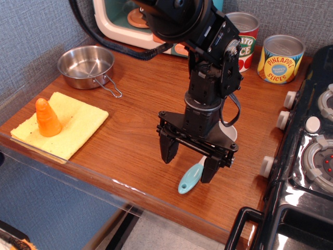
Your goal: Grab the ladle and move it up the table
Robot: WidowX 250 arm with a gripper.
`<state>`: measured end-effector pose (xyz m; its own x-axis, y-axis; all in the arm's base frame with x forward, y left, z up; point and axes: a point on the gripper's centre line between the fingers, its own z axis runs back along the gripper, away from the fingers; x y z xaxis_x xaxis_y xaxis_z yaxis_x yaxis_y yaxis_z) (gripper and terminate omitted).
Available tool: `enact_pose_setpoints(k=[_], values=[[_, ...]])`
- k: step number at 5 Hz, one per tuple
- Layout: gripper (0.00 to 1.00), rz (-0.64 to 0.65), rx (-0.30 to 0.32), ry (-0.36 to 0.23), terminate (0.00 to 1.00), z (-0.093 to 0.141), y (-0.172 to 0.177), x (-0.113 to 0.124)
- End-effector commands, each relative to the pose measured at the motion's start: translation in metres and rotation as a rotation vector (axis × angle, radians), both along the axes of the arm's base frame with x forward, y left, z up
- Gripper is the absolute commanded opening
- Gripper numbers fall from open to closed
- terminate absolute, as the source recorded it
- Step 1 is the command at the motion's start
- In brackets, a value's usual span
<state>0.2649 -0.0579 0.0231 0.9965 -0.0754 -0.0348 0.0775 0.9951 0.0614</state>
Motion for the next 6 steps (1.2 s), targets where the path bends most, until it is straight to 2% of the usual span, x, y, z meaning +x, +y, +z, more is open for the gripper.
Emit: enact_pose_setpoints(k=[1,3,4,6], values=[[1.00,0.046,0.001,0.014,0.00,-0.0021,0.0107,0.0017],[1.00,0.057,0.010,0.028,0.00,-0.0057,0.0100,0.0015],[0.00,0.062,0.006,0.022,0.00,-0.0057,0.0104,0.0013],[0.00,0.082,-0.012,0.011,0.00,-0.0040,0.0132,-0.0002]])
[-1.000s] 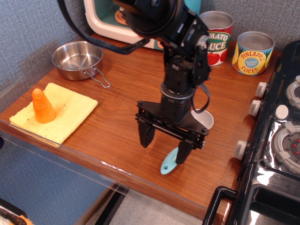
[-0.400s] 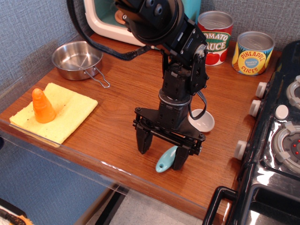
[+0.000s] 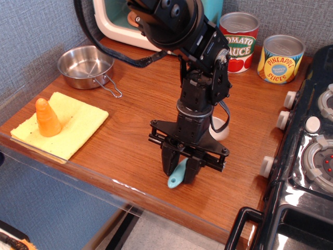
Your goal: Grab the ladle and move it up the table
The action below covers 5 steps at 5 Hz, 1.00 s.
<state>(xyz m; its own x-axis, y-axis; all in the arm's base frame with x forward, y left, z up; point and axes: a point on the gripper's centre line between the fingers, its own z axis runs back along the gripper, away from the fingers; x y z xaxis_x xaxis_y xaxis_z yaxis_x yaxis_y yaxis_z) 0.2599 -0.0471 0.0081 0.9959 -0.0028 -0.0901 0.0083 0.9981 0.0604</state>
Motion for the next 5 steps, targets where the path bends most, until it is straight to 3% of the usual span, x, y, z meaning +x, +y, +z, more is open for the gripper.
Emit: enact_pose_setpoints(k=[1,2,3,4,5], values=[[0.00,-0.004,-0.019,-0.042,0.00,0.011,0.003,0.007],[0.00,-0.042,-0.062,-0.105,0.00,0.033,0.001,0.021],[0.00,-0.041,-0.132,-0.209,0.00,0.069,-0.004,0.047],[0.00,-0.039,-0.166,-0.246,0.00,0.084,-0.016,0.084],[0.00,-0.050,-0.137,-0.216,0.00,0.070,-0.028,0.116]])
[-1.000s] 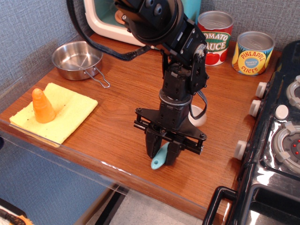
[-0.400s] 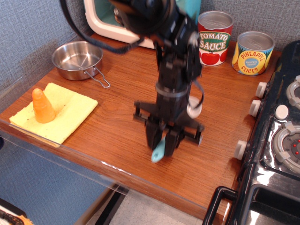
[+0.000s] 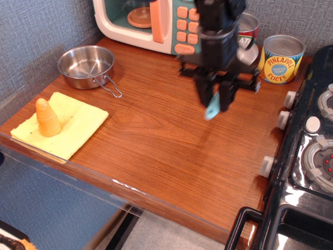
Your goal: Grab the ladle and move it up the table
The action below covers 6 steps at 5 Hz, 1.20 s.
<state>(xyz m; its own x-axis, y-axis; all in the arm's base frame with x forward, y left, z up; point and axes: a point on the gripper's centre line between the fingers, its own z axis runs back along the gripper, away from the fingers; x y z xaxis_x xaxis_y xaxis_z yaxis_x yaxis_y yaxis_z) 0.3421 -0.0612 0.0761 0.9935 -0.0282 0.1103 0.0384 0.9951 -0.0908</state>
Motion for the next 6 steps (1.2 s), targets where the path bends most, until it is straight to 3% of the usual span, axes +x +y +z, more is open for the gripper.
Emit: enact_pose_setpoints(k=[1,3,4,5,6], values=[[0.00,0.008,0.057,0.033,0.00,-0.020,-0.019,0.049],[0.00,0.113,0.115,0.127,0.00,-0.050,-0.005,0.059],[1.00,0.116,0.129,0.149,0.00,-0.053,-0.004,0.061],[1.00,0.091,0.109,0.108,0.00,-0.042,-0.004,0.063],[1.00,0.039,0.070,0.030,0.00,-0.015,-0.005,0.059]])
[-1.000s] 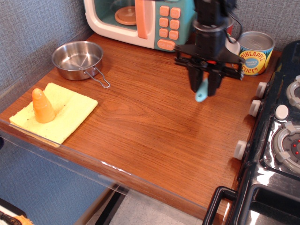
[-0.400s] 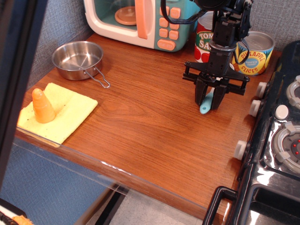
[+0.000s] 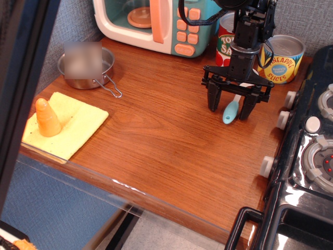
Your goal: Grab the ladle and move it up the table
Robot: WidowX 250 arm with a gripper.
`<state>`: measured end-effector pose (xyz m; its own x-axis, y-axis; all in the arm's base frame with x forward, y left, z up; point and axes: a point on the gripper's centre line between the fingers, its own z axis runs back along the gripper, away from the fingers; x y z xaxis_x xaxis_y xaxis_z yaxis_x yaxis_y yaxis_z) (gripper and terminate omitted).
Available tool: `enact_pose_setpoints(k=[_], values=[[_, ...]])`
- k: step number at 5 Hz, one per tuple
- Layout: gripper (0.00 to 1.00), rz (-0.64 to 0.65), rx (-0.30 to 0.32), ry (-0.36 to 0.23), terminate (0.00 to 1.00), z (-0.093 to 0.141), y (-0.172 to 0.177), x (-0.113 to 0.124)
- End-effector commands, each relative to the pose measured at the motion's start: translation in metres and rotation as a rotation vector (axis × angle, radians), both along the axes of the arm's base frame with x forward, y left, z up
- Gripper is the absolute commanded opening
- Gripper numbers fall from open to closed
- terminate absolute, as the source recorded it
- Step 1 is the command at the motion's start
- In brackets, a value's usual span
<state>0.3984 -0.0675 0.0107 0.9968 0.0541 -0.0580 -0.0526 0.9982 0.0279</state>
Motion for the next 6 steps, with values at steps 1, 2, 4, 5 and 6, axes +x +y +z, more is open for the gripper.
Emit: enact_pose_setpoints(k=[1,2,4,5,6], values=[[1.00,-0.165,-0.066,-0.259,0.00,0.098,0.005,-0.008],[1.00,-0.216,-0.065,-0.328,0.00,0.119,0.016,-0.023],[1.00,-0.166,-0.039,-0.341,0.00,0.124,0.031,-0.041],[1.00,-0.174,-0.020,-0.272,0.00,0.124,0.040,-0.044],[1.00,-0.174,-0.020,-0.272,1.00,0.124,0.040,-0.044]])
